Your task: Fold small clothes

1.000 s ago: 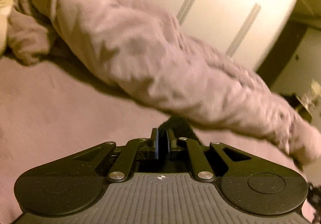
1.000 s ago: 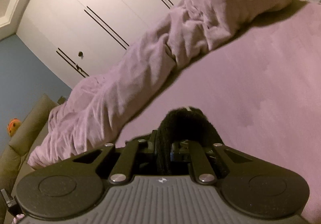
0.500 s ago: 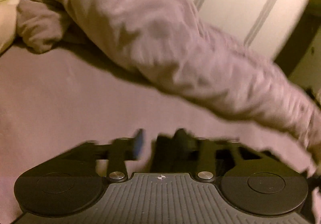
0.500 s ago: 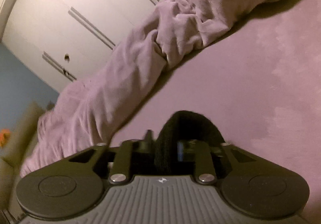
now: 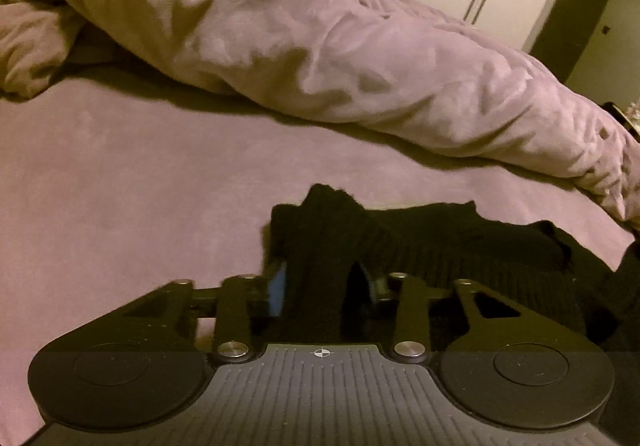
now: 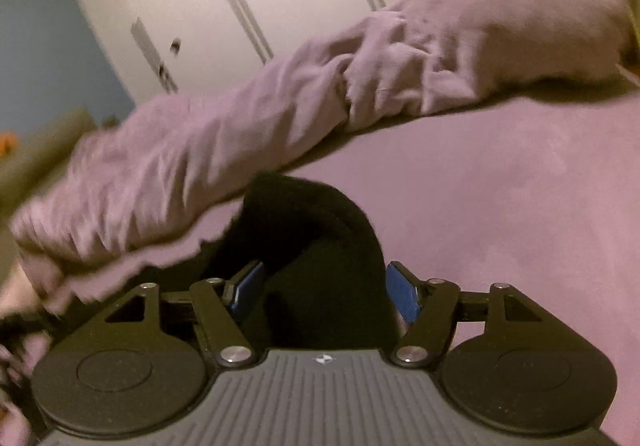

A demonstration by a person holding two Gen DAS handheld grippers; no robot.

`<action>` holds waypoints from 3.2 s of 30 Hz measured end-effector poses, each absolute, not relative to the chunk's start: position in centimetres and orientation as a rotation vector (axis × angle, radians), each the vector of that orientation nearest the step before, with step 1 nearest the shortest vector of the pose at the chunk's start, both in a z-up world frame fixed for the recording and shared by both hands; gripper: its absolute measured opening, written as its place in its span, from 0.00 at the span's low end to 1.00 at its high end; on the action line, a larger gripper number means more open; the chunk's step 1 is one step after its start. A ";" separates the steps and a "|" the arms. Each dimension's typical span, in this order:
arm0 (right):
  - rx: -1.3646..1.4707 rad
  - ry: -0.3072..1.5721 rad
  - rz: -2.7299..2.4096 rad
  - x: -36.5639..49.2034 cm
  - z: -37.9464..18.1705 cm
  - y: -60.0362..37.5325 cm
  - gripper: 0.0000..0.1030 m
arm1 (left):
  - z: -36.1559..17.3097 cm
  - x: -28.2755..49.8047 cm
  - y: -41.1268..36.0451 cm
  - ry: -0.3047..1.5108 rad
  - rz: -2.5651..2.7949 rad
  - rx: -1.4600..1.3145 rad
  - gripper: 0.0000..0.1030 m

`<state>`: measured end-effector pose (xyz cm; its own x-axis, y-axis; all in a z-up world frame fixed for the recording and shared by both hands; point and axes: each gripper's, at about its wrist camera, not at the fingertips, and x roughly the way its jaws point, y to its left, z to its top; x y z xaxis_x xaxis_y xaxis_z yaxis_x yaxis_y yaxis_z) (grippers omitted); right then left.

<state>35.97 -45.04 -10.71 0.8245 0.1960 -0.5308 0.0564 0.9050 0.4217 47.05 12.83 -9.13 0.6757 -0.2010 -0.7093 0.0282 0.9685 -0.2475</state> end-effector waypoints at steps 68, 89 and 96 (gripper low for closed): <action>0.276 0.612 0.103 27.0 -9.4 -28.3 0.31 | -7.0 33.1 5.1 0.781 0.030 0.071 0.75; 0.375 0.716 0.106 30.3 -11.8 -31.7 0.23 | -9.4 34.4 3.9 0.784 0.047 0.022 0.91; 0.694 0.606 -0.014 22.8 -11.4 -38.6 0.44 | -7.7 28.8 5.5 0.798 -0.020 -0.071 0.92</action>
